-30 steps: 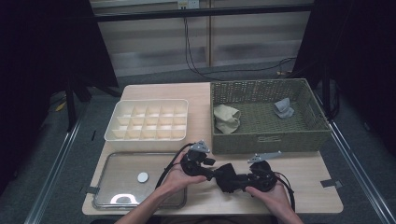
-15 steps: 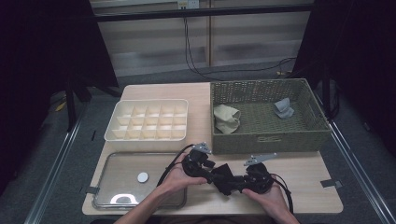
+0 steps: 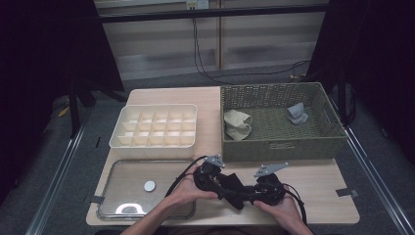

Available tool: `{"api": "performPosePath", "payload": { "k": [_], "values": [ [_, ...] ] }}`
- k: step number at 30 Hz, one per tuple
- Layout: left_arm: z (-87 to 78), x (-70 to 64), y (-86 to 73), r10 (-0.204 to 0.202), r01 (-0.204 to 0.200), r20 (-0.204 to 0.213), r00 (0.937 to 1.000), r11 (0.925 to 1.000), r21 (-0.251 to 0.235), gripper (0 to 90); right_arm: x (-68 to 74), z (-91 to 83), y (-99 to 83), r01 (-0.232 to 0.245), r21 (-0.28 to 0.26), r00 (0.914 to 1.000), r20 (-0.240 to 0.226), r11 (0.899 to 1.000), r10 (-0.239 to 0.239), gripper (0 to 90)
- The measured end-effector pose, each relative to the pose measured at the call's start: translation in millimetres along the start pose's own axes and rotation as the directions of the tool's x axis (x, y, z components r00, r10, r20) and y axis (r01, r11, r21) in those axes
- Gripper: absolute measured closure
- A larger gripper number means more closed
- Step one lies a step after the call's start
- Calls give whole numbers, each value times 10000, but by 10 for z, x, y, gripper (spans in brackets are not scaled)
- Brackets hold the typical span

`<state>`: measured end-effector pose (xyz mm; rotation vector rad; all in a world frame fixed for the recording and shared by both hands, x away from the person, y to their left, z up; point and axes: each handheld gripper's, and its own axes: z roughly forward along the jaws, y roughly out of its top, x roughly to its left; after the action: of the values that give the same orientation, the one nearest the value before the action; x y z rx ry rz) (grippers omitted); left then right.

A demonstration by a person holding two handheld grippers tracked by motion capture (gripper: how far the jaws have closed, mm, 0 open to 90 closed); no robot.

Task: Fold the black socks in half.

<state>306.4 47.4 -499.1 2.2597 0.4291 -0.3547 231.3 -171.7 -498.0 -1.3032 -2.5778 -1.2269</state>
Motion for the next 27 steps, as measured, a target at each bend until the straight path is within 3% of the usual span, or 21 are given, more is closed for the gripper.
{"api": "performPosePath", "payload": {
  "k": [4, 7, 11, 12, 18, 20, 21, 22, 23, 27],
  "values": [
    [-5, -24, 3, 72, -79, 281, 9996, 9997, 252, 344, -18, 13, 12, 156, -6, 9998, -141, 9999, -157, 644],
    [-15, -35, -1, 133, -136, 450, 9989, 9999, 65, 419, -33, 18, 26, 191, 27, 9995, -245, 9998, -190, 638],
    [-96, -64, 17, 403, -403, 70, 9992, 9992, 25, 536, -64, 28, 59, 171, 28, 9996, -237, 9999, -170, 612],
    [-111, -51, 19, 390, -389, 225, 9990, 9992, -16, 554, -71, 31, 68, 178, -2, 9996, -202, 9998, -178, 611],
    [-209, -53, 52, 394, -400, -293, 9988, 9990, -192, 591, -88, 68, 110, 168, -344, 9998, -93, 9993, -172, 563],
    [-244, -56, 65, 412, -414, -351, 9985, 9991, -52, 593, -106, 57, 112, 75, -470, 9997, -213, 9989, -85, 526],
    [-239, -53, 60, 357, -365, -320, 9989, 9990, -249, 593, -112, 41, 112, 66, -515, 9999, -134, 9987, -73, 504],
    [-255, -53, 66, 352, -360, -609, 9975, 9993, -118, 593, -117, 32, 111, 89, -584, 9999, -74, 9983, -93, 490],
    [-263, -36, 66, 344, -348, -438, 9984, 9994, -72, 592, -126, 10, 109, 33, -689, 10000, 8, 9976, -32, 461],
    [-276, -8, 52, 96, -108, -573, 9983, 9997, -204, 590, -157, -52, 106, -150, -1013, 9996, 207, 9947, 172, 353]
  ]
}}
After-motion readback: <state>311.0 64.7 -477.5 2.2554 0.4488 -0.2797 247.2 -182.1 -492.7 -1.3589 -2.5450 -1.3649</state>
